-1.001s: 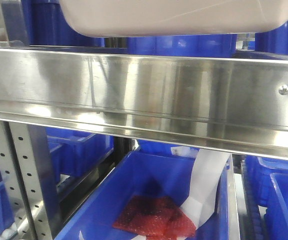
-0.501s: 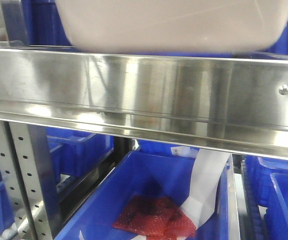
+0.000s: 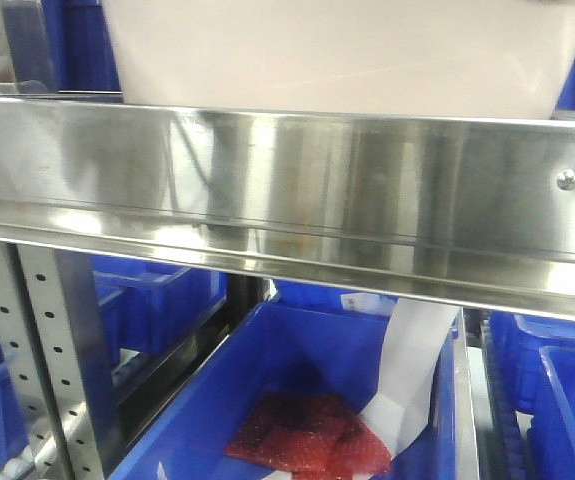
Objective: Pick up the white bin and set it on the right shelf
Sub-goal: 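Lower the bin onto the roller shelf and open both grippers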
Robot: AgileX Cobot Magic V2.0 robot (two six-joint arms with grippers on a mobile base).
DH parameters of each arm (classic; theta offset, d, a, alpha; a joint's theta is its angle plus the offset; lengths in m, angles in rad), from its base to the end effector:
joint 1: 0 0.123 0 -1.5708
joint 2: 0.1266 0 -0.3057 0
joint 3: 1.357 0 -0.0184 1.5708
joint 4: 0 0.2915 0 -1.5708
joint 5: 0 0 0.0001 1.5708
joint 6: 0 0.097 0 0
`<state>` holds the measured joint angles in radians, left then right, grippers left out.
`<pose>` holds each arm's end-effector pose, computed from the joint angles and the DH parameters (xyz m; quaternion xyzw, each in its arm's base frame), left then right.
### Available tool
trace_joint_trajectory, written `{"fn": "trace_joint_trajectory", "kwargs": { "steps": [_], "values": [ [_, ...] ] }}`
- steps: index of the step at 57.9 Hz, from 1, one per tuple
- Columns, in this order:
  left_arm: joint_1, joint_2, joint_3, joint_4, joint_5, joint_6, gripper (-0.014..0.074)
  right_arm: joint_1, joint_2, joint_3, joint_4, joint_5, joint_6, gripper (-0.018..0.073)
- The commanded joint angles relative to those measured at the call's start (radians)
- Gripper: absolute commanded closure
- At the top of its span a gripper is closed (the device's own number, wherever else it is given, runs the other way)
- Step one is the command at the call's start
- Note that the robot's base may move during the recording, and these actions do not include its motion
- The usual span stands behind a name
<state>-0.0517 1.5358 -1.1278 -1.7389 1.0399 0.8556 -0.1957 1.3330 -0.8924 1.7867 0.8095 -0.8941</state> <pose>0.3566 -0.1011 0.3508 -0.0025 0.7151 -0.6138 0.3344 0.3212 0.0063 0.3342 0.1772 0.7178 0.4997 0.4513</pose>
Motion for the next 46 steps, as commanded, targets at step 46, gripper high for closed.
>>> {"fn": "trace_joint_trajectory", "kwargs": {
  "steps": [46],
  "values": [
    [-0.017, -0.059, -0.207, 0.386, -0.035, 0.093, 0.0113, 0.011, -0.107, -0.082, -0.216, -0.197, -0.242, -0.0074]
  ]
}}
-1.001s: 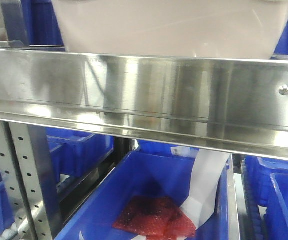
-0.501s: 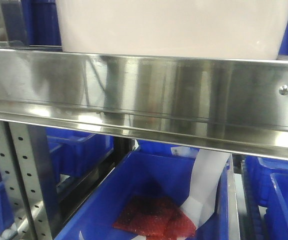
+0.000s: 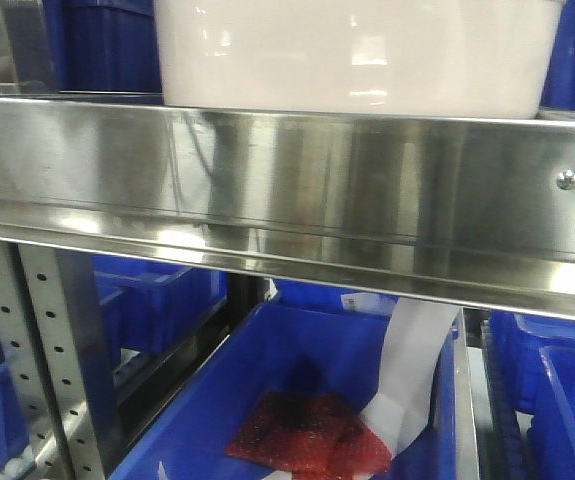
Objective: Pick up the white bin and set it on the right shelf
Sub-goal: 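Lower the bin onto the roller shelf and open both grippers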
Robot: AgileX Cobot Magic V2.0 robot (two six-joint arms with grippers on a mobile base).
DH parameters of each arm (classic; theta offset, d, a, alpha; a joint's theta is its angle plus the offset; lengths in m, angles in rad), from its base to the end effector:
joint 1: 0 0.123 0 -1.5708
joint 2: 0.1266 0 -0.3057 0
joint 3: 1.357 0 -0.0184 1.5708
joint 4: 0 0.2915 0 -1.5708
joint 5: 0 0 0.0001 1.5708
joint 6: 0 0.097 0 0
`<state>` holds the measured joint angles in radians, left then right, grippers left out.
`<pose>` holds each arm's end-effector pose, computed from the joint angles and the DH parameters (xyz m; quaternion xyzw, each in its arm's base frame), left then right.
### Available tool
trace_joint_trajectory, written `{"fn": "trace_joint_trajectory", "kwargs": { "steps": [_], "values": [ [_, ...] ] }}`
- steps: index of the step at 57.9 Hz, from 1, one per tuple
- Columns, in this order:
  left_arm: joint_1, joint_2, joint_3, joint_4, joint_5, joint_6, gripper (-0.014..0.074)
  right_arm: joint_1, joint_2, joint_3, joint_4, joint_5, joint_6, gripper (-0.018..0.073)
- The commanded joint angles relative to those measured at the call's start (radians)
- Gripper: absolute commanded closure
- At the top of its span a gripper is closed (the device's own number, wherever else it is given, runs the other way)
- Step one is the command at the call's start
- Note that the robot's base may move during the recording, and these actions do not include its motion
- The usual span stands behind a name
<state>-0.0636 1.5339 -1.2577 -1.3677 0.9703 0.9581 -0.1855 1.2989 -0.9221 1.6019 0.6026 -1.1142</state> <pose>0.3621 -0.1017 0.3646 0.1590 0.7807 -0.4573 0.3950 0.3221 -0.0044 0.3387 0.0837 0.7760 0.3221 0.5358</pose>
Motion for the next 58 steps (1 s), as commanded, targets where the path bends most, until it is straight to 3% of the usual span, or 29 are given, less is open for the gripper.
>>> {"fn": "trace_joint_trajectory", "kwargs": {
  "steps": [1, 10, 16, 21, 31, 34, 35, 45, 53, 58],
  "values": [
    [-0.005, -0.062, -0.084, 0.027, 0.037, -0.020, 0.0113, 0.000, -0.082, -0.054, -0.037, 0.009, -0.022, -0.0074],
    [-0.005, -0.131, -0.124, 0.121, 0.073, -0.036, 0.0138, 0.000, -0.199, -0.055, -0.051, 0.019, -0.022, -0.0073],
    [-0.005, -0.190, -0.124, 0.164, 0.111, -0.049, 0.0213, 0.000, -0.284, -0.055, -0.055, 0.034, -0.019, -0.0029],
    [-0.005, -0.234, -0.124, 0.219, 0.143, -0.069, 0.0316, 0.000, -0.352, -0.055, -0.067, 0.037, -0.017, 0.0091],
    [-0.005, -0.311, -0.124, 0.354, 0.155, -0.161, 0.0613, 0.000, -0.467, -0.055, -0.141, 0.044, -0.017, 0.0492],
    [-0.005, -0.330, -0.124, 0.396, 0.166, -0.175, 0.0703, 0.000, -0.497, -0.055, -0.183, 0.048, -0.015, 0.0503],
    [-0.005, -0.337, -0.124, 0.410, 0.169, -0.186, 0.0732, 0.000, -0.504, -0.055, -0.205, 0.049, -0.011, 0.0492],
    [-0.005, -0.383, -0.124, 0.592, 0.171, -0.371, 0.0713, 0.000, -0.576, -0.055, -0.502, 0.050, 0.122, 0.0491],
    [-0.007, -0.407, -0.124, 0.866, 0.175, -0.560, 0.0713, 0.000, -0.624, -0.055, -0.811, 0.054, 0.344, 0.0491],
    [-0.007, -0.420, -0.124, 1.031, 0.195, -0.673, 0.0713, 0.000, -0.651, -0.055, -0.956, 0.067, 0.468, 0.0491]
  ]
}}
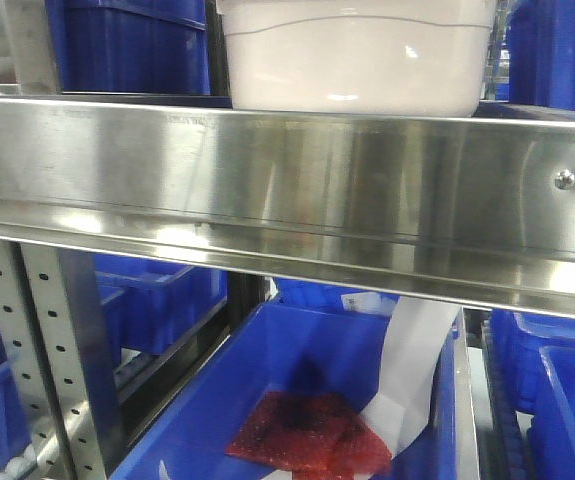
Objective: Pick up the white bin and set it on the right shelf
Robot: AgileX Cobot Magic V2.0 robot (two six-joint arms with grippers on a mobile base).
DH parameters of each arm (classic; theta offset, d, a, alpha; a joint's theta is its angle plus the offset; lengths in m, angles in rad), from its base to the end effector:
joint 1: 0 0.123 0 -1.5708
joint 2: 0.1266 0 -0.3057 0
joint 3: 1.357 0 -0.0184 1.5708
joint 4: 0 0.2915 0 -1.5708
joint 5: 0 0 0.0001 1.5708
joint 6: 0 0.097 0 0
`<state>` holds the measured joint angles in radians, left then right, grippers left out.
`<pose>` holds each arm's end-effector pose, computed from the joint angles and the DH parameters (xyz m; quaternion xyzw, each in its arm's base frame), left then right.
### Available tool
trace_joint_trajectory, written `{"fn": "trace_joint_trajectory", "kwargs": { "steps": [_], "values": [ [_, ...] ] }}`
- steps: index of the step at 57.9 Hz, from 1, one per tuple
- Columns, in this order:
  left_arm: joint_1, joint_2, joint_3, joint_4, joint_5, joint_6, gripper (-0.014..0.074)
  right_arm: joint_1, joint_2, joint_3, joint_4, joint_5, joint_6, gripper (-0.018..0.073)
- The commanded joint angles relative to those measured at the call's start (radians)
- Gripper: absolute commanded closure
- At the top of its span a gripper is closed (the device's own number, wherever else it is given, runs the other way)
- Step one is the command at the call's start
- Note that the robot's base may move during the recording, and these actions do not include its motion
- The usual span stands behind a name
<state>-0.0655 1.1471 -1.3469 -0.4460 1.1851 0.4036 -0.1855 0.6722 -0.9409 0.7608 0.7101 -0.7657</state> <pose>0.2397 -0.0546 0.4480 0.2033 0.8979 -0.1636 0.3544 0.1441 0.0174 0.4435 -0.1291 0.7566 0.0767 0.6363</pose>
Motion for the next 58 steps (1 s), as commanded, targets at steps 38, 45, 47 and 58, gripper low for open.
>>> {"fn": "trace_joint_trajectory", "kwargs": {
  "steps": [38, 45, 47, 58],
  "values": [
    [-0.005, -0.644, 0.558, 0.083, -0.613, -0.013, 0.0713, 0.000, -0.567, 0.379, -0.221, -0.253, 0.285, 0.0491],
    [-0.005, -0.765, 0.674, 0.083, -0.750, -0.005, 0.0713, 0.000, -0.595, 0.398, -0.220, -0.286, 0.285, 0.0491],
    [-0.005, -0.787, 0.695, 0.083, -0.775, -0.005, 0.0713, 0.000, -0.594, 0.399, -0.220, -0.295, 0.285, 0.0491],
    [-0.005, -0.828, 0.749, 0.083, -0.799, -0.005, 0.0713, 0.000, -0.594, 0.400, -0.219, -0.295, 0.285, 0.0491]
  ]
}}
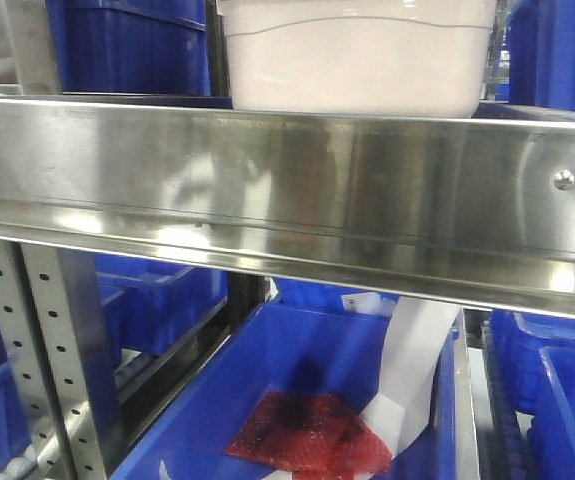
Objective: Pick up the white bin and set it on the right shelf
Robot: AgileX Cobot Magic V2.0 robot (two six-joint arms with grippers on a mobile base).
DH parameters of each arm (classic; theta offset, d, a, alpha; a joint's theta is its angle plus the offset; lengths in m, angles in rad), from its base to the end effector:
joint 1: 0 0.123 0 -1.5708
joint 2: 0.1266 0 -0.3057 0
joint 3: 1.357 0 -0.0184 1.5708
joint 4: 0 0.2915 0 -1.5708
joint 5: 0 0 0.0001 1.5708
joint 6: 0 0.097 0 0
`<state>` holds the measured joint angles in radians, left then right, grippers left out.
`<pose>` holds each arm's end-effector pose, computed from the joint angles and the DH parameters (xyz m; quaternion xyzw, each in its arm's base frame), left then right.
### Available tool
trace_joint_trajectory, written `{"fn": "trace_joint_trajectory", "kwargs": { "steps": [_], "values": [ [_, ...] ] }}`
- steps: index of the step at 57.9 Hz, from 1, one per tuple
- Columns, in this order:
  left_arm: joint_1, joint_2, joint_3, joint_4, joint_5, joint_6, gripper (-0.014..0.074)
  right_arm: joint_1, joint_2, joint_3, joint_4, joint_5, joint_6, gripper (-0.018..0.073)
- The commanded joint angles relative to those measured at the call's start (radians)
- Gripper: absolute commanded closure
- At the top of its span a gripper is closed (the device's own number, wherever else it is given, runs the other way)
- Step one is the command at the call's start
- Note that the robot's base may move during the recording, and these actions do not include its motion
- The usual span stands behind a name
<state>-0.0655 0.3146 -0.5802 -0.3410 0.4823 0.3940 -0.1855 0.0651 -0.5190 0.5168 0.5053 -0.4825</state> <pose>0.0849 -0.0207 0.3613 0.1092 0.7349 -0.0499 0.6674 0.0378 0.0166 0.3558 -0.0338 0.6737 0.0051 0.7382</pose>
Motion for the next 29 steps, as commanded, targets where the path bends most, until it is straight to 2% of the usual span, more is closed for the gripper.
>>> {"fn": "trace_joint_trajectory", "kwargs": {
  "steps": [1, 29],
  "values": [
    [-0.005, 0.004, -0.017, -0.022, -0.096, 0.005, 0.0713, 0.000, 0.013, -0.022, 0.025, -0.090, 0.002, 0.0491],
    [-0.005, 0.004, -0.010, -0.023, -0.098, 0.005, 0.0713, 0.000, 0.013, -0.022, 0.025, -0.090, 0.002, 0.0491]
  ]
}}
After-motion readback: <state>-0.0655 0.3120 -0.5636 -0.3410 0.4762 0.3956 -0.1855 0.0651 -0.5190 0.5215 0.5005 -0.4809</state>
